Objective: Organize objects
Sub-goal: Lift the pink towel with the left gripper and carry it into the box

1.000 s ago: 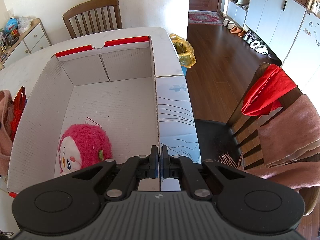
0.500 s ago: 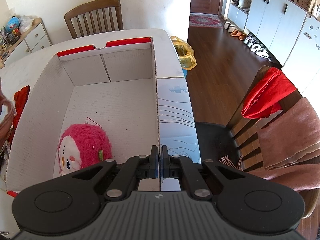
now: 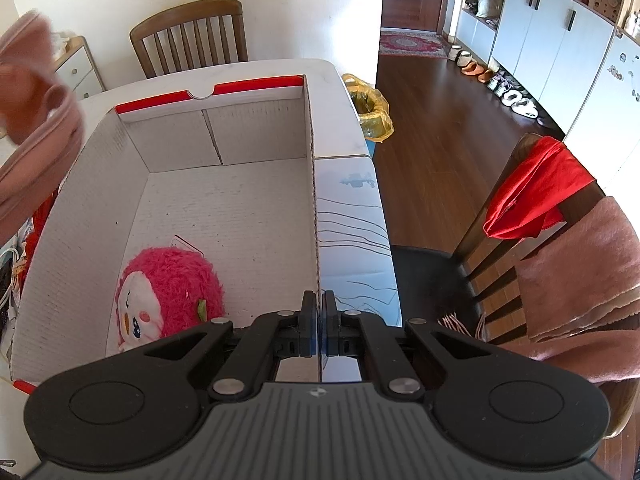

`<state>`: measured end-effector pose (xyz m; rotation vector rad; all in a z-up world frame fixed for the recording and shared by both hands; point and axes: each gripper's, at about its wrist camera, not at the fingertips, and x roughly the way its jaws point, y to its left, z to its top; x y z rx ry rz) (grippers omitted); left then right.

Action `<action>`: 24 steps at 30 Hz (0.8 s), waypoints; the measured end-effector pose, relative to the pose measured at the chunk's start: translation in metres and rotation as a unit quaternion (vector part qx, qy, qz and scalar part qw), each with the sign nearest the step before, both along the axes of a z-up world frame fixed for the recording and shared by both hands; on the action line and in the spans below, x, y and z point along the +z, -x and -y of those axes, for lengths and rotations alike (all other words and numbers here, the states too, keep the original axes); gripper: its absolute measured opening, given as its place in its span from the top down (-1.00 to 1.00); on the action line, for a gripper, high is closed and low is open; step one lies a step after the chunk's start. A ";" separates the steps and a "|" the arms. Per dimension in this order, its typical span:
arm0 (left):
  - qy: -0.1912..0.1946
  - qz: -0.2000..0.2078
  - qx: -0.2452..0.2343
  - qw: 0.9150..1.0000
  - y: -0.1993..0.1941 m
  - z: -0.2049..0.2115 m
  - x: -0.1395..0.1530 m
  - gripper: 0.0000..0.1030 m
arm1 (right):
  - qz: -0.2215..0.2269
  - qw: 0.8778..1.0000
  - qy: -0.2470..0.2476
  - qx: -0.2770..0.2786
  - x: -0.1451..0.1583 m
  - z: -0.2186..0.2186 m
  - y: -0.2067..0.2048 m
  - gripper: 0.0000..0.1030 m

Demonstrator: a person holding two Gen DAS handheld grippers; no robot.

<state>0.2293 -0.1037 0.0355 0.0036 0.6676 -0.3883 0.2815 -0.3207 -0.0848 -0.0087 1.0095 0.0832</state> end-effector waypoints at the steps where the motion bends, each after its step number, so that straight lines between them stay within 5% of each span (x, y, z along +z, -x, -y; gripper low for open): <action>1: 0.003 0.001 -0.007 1.000 -0.001 0.006 0.000 0.79 | -0.001 1.000 -0.003 0.001 0.000 0.000 0.000 0.97; 9: 0.002 0.006 -0.055 0.998 -0.012 0.042 -0.006 0.79 | 0.000 1.000 -0.004 0.006 -0.001 -0.003 0.001 0.97; 24: -0.117 -0.045 -0.053 0.991 -0.060 0.067 -0.088 0.79 | 0.000 1.000 -0.011 0.007 -0.002 -0.002 0.002 0.97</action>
